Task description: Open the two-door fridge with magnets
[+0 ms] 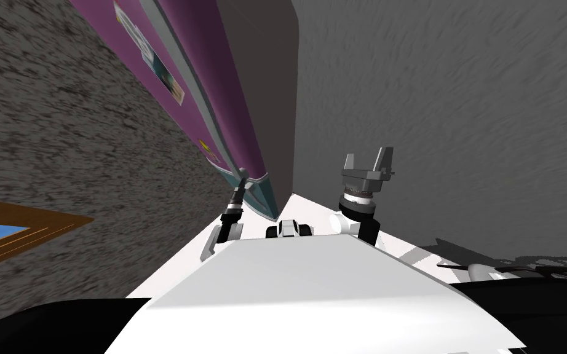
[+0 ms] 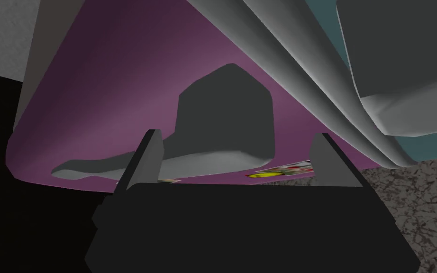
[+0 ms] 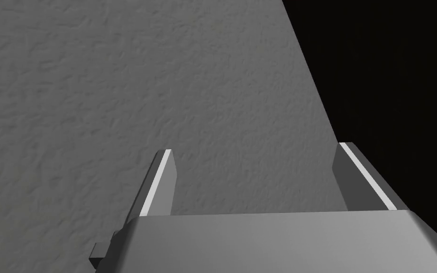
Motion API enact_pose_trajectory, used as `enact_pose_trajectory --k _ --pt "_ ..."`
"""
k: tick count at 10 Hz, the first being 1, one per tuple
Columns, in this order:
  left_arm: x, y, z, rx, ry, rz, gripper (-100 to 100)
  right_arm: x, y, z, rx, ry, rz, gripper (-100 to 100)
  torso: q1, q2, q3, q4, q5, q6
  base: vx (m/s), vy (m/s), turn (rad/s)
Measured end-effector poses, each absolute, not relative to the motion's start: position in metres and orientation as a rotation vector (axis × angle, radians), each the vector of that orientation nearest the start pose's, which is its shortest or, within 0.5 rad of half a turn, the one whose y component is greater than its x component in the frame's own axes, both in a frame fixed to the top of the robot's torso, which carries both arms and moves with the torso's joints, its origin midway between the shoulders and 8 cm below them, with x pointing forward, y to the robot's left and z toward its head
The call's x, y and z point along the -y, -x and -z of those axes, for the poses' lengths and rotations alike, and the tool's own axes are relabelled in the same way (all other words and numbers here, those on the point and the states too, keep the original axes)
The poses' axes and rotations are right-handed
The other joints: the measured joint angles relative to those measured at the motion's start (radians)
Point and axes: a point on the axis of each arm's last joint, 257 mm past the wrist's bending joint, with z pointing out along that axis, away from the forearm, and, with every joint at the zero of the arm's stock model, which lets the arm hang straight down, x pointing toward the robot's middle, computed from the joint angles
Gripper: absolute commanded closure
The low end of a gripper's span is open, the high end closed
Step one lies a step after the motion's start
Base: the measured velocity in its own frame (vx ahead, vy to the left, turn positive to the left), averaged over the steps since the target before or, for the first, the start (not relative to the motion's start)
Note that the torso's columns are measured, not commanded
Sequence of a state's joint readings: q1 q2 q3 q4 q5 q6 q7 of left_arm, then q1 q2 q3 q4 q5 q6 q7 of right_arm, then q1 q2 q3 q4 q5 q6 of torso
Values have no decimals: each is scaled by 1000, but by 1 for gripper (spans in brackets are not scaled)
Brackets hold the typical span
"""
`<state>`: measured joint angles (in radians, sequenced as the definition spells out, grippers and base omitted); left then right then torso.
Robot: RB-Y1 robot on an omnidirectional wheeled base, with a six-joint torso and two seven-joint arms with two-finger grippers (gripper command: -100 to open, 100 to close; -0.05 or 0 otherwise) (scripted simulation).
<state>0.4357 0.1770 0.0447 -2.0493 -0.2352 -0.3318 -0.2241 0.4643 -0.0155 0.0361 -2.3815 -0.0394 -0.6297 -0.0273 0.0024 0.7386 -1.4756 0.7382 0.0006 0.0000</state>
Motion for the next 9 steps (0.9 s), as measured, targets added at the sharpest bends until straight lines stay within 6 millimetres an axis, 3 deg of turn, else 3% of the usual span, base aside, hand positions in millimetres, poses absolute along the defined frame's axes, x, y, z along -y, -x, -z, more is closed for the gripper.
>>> enact_pose_trajectory --k 4,5,9 --pt "-287 -405 88 -1141 492 792 -100 260 -297 -99 -408 -470 -1455 0 -2 -3 -2 -1 0 0 65 -9 -19" --pt "-287 -406 87 -1143 493 791 100 260 -297 -99 -408 -470 -1455 0 -2 1 0 0 -1 0 -35 8 25" --pt "-287 -409 100 -1145 496 796 100 260 -297 -99 -408 -470 -1455 0 -3 -1 -1 0 -1 0 -59 37 -9"
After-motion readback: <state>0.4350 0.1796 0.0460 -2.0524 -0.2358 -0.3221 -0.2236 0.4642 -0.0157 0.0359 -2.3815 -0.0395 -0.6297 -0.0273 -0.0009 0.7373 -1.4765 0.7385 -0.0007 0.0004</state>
